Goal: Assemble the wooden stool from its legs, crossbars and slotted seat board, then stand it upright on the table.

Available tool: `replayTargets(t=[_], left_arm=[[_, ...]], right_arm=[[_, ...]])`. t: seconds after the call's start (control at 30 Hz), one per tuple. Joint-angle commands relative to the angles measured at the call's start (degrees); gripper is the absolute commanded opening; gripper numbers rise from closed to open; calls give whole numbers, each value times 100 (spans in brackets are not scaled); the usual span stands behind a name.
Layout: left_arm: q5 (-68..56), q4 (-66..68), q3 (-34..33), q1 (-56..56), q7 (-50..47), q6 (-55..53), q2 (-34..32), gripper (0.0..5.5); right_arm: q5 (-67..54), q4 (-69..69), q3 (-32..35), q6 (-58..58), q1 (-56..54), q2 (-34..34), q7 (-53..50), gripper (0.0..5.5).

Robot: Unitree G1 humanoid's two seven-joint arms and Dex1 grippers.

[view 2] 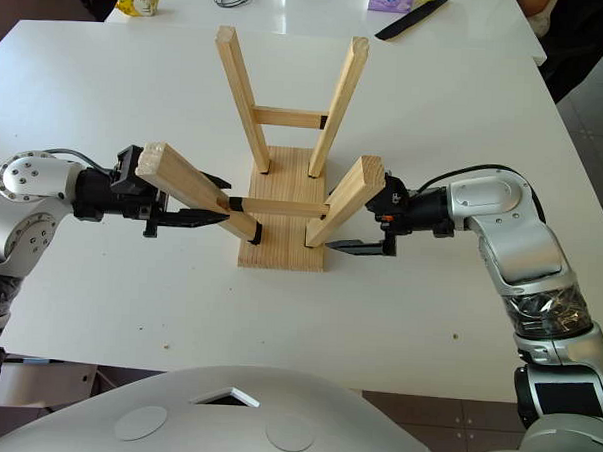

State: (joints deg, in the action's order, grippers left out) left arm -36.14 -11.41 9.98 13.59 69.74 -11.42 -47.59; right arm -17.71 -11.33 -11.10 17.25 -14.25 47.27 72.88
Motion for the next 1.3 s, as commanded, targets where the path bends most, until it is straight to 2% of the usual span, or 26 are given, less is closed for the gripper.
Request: replayTargets(t=[0.03, 0.6, 0.7, 0.87, 0.97, 1.07, 1.1, 1.2, 1.3], left_arm=[[881, 200, 476, -365, -137, -433, -195, 206], [988, 837, 941, -182, 25, -505, 142, 206], [1017, 899, 956, -76, 20, -491, 191, 206], [927, 678, 870, -240, -144, -490, 160, 206], [848, 479, 835, -373, -294, -509, 163, 206], [800, 307, 837, -441, -438, -555, 197, 206], [796, 262, 856, -452, -492, -568, 226, 206], [803, 198, 902, -468, -612, -587, 293, 206], [821, 214, 925, -453, -659, -573, 326, 206]], right_arm=[[111, -108, -122, -228, -23, -64, 30, 453], [43, -311, -241, -471, 100, -535, -195, 453], [175, -129, -143, -424, 50, -326, -128, 453], [349, 552, 170, -643, -272, 455, 438, 453], [733, 1350, 154, -1172, -774, 893, 839, 453], [1011, 2145, 106, -1343, -1659, 926, 950, 453], [1137, 2453, 88, -1405, -2066, 891, 935, 453], [1526, 3290, 10, -1677, -3085, 667, 688, 407], [1596, 3735, 82, -1153, -4157, 51, 95, 376]])
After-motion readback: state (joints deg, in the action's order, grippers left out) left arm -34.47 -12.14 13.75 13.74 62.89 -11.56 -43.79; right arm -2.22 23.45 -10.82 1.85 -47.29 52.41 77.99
